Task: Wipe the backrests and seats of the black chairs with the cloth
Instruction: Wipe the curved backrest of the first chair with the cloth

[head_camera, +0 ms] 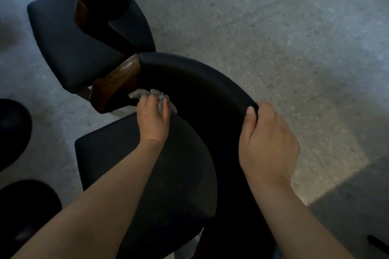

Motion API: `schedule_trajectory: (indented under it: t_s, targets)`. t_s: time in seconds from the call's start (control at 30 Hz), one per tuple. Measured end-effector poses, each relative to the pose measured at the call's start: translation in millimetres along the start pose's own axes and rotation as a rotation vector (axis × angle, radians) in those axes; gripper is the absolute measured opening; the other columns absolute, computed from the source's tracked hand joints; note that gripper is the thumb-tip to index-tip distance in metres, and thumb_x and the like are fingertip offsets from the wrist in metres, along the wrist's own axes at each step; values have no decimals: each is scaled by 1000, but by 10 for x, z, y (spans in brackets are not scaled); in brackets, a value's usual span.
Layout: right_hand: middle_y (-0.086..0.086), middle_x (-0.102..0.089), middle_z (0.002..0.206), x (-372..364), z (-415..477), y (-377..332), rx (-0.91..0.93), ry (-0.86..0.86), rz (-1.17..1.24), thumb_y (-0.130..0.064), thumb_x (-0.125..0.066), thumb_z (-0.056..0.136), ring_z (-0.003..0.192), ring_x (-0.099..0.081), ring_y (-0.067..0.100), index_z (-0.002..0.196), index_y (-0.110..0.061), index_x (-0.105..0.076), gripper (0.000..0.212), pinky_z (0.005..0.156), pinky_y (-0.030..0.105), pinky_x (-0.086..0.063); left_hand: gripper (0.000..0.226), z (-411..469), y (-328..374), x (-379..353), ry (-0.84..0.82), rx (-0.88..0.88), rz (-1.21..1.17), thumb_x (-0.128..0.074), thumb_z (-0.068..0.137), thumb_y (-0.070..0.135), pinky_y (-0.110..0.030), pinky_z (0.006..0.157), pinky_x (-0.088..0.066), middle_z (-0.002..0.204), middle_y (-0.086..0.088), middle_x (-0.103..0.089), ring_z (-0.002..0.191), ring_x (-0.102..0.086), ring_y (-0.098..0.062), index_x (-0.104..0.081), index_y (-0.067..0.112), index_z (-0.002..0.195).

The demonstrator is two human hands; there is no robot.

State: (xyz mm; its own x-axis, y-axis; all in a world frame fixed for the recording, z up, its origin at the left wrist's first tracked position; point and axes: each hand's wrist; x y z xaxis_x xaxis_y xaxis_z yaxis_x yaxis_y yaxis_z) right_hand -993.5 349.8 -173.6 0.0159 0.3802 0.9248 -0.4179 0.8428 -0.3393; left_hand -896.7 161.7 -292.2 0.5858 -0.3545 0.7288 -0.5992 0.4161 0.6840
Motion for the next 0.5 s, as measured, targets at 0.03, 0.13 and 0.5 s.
schedule_trajectory:
  t_s: [0.03,0.13,0.5]
  targets:
    - [2,-59,74,1,0,2,0,4,-5,-32,-36,102,60,-40,13,102,-9,-60,33,57,27,-26,21,-54,-79,-49,-55,23,4,-47,99,27,-43,88,-46,103,-12,-52,96,-52,-26,-56,8,95]
    - [0,-54,71,7,1,-1,5,22,-16,-30,-39,101,60,-36,13,100,-8,-61,30,51,25,-15,14,-151,-233,-137,-155,92,-51,-50,100,22,-39,85,-46,101,-8,-52,94,-53,-23,-56,10,95]
    - [6,-61,74,-3,-7,-20,1,34,-3,-27,-42,101,62,-35,13,101,-7,-61,28,60,27,-25,15,-260,-189,108,-116,97,-61,-47,101,33,-35,85,-48,112,-2,-50,102,-55,-20,-55,22,107]
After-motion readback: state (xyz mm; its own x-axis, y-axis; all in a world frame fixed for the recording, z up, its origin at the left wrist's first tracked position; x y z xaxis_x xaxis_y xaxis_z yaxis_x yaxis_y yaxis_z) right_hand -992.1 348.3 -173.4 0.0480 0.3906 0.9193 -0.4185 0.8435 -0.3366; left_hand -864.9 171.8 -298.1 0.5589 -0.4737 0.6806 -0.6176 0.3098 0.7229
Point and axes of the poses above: each hand's wrist, its own z-axis towards the middle knuckle, its own x-axis out of the back of the hand, y = z × x
